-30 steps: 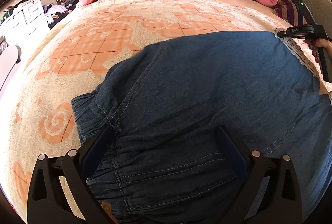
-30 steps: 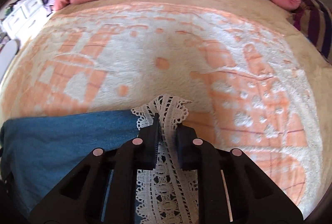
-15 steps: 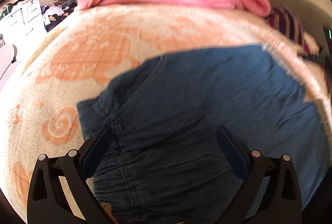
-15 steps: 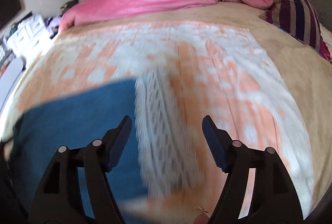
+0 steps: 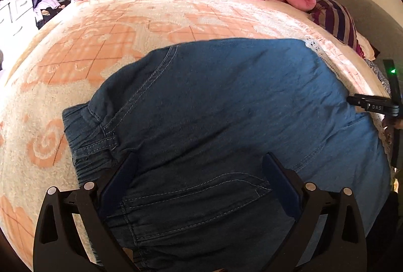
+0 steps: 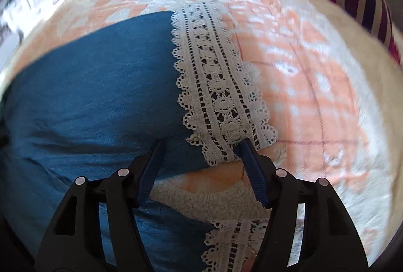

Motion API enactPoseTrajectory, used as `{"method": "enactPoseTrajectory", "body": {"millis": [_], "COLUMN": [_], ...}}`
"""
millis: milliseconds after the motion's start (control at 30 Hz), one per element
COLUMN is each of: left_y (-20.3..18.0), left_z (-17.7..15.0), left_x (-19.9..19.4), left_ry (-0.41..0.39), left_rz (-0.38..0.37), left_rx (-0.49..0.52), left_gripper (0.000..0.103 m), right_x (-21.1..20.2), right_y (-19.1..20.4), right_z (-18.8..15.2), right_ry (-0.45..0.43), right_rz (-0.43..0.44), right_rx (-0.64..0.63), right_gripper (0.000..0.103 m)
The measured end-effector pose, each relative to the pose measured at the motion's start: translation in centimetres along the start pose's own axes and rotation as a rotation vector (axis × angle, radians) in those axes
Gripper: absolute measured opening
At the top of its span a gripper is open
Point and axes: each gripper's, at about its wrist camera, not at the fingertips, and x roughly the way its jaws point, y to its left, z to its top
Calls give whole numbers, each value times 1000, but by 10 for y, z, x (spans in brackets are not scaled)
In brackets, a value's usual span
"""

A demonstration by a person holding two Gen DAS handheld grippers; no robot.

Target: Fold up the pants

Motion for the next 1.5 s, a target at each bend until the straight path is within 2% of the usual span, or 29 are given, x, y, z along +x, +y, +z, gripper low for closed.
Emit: {"method": "enactPoseTrajectory", "body": {"millis": [133, 233, 333, 600, 800, 900, 1033, 1167, 1300, 1500], "left_y": [2, 0, -5, -11, -20, -19, -9, 16, 39, 69], "left_z": [0, 1, -1, -3, -6, -8, -18, -23, -21, -20], "left_x": [0, -9, -18, -36, -58, -69, -84, -92, -98, -98], "left_ry": [-2, -32, -62, -86, -117, -139, -159, -155, -180, -197], "left_rz": [-14, -12, 5, -49, -76, -61, 5, 42, 115, 122], "left_rx": [-6, 5, 27, 1, 10, 9, -8, -68, -98, -163], "left_gripper": [99, 99, 99, 99, 99, 99, 99, 99, 99, 99], "right_x": [-3, -21, -41, -64, -81, -88, -94, -97, -99, -97], "right_y": [8, 11, 18, 40, 72, 90, 114, 139, 161, 186], "right_z": [-1, -7, -13, -25, -46, -57, -67, -69, -67, -51], "right_ry": [-26, -94, -169, -252, -286, -293, -298, -286, -287, -289], "right_rz": [-38, -30, -52, -9, 44, 80, 121, 178, 181, 190], "right_rx": [-30, -14, -19, -23, -81, -120, -169, -210, -262, -319], "right_gripper": [57, 69, 72, 85, 89, 91, 93, 94, 94, 94]}}
